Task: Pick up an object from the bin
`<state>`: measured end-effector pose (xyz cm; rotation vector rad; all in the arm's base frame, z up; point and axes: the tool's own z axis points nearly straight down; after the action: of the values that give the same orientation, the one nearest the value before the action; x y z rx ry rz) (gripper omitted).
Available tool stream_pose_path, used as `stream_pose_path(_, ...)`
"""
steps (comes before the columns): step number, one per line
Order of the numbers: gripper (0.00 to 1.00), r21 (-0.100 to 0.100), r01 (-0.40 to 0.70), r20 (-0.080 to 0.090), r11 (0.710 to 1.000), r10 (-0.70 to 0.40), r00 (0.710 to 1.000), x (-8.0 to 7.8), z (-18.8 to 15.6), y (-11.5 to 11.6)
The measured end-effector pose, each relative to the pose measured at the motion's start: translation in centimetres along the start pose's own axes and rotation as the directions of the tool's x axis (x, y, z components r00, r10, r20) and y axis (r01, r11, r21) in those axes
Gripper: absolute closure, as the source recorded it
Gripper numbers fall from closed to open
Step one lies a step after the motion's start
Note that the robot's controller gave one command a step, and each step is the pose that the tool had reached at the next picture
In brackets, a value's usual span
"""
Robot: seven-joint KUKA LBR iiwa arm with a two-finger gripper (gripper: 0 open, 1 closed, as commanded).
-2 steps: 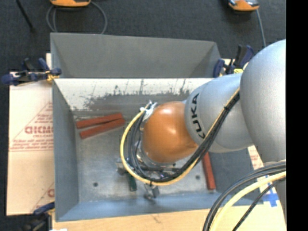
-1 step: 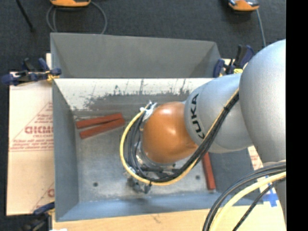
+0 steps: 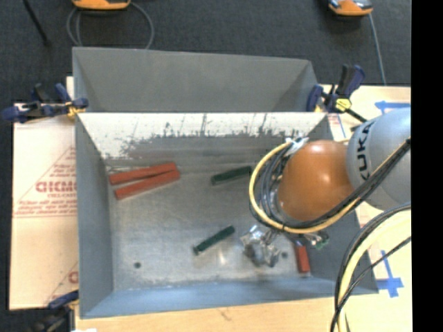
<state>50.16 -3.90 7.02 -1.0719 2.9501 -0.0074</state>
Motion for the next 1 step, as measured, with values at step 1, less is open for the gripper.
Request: stream_pose_path(1, 0.0, -0.004, 0.004, 0.001, 1.0, -0.004, 1.0, -0.34, -0.01, 0.45)
